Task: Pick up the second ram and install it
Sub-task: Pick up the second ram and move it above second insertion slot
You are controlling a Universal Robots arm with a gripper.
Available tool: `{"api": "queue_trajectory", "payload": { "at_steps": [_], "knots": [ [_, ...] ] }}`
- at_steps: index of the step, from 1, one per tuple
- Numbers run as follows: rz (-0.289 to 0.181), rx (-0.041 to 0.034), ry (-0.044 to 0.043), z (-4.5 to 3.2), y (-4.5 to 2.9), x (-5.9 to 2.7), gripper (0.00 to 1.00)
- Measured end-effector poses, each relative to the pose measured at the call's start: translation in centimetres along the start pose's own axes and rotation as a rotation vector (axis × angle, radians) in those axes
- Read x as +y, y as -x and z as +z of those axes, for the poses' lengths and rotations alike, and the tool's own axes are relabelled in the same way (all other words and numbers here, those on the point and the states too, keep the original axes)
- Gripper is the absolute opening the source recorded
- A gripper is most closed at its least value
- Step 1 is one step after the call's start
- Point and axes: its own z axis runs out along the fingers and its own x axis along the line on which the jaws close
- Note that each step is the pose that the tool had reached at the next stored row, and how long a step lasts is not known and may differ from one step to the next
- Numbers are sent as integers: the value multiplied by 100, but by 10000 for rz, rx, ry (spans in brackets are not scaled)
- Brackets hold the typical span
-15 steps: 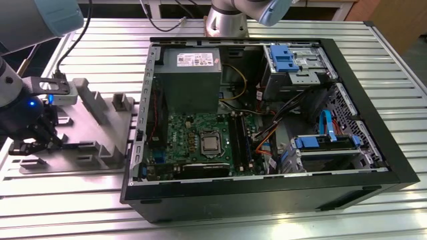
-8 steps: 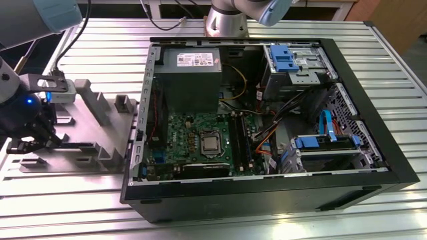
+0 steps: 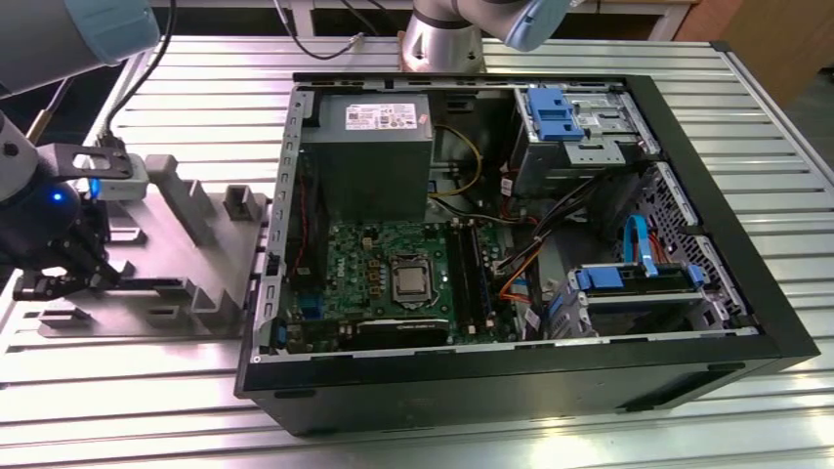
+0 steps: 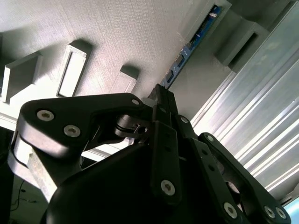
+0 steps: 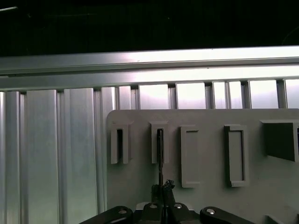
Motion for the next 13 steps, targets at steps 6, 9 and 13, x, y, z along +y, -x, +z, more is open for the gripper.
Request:
{"api": "queue_trajectory", "payload": {
  "at_steps": [6,9,13],
  "knots": [
    [-28,0,1,-76,2,3,11],
    [-47,1,1,-141,4,6,11],
    [-48,1,2,-229,6,9,11]
  ]
}}
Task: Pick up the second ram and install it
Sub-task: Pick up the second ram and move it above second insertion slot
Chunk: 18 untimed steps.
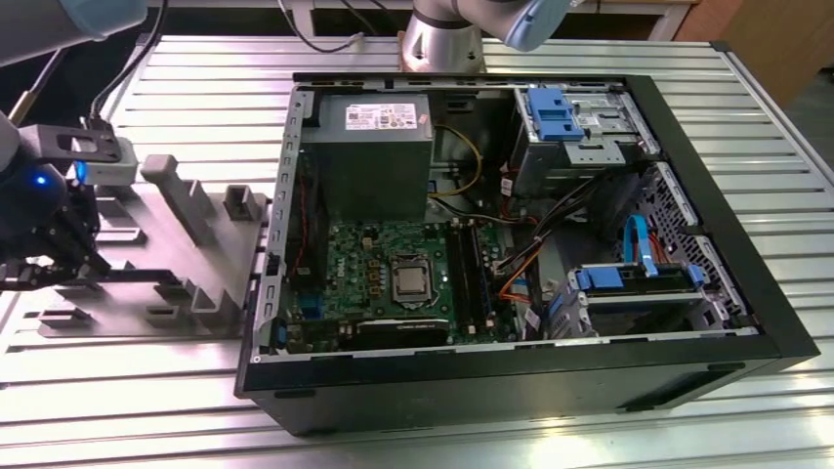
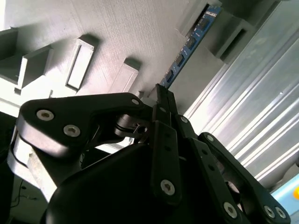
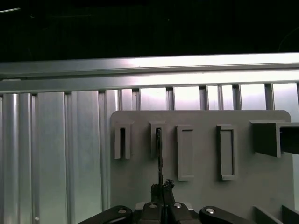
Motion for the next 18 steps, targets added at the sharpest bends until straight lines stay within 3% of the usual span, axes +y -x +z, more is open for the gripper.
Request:
{"api": "queue_trajectory", "payload": {
  "at_steps": [11,18],
  "knots": [
    [-28,1,0,-275,7,11,11],
    [-39,1,-1,-392,10,15,11]
  ]
}}
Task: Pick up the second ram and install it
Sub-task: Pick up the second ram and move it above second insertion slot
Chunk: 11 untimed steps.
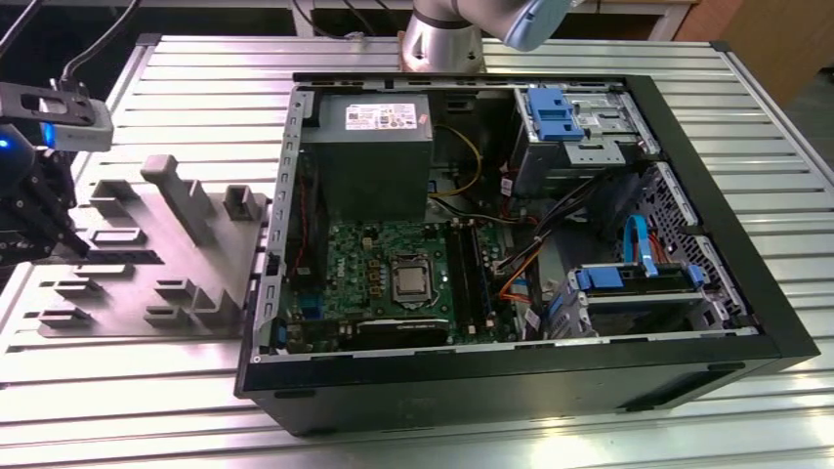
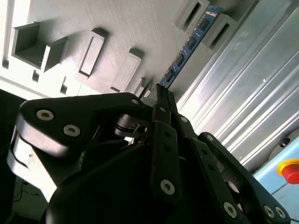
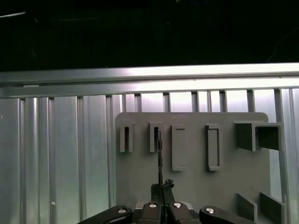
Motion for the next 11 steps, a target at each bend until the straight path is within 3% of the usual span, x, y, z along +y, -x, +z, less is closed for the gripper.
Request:
{"api": "queue_trajectory", "payload": {
  "at_steps": [11],
  "knots": [
    [-1,-3,-1,-153,4,6,11]
  ]
}}
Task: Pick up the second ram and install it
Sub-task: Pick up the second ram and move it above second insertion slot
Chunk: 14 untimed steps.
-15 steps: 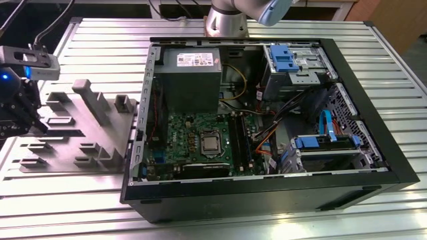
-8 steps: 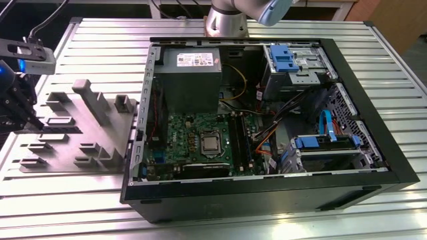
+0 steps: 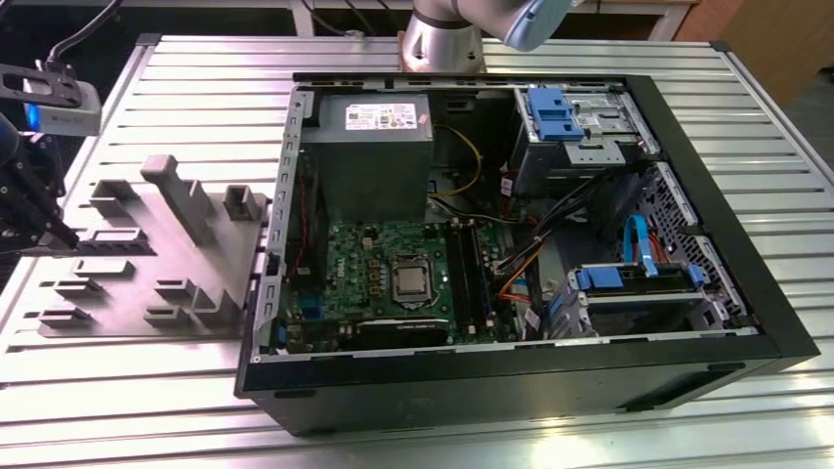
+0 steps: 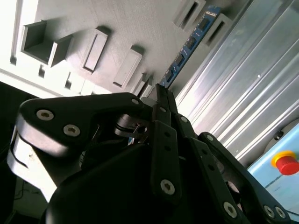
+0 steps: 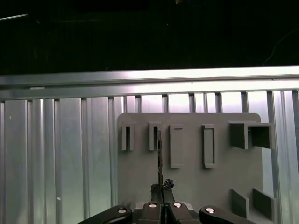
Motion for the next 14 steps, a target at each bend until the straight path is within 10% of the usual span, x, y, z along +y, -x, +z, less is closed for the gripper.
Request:
{"api": "queue_trajectory", "payload": {
  "at_steps": [14],
  "knots": [
    [-55,3,3,-124,4,5,11]
  ]
}}
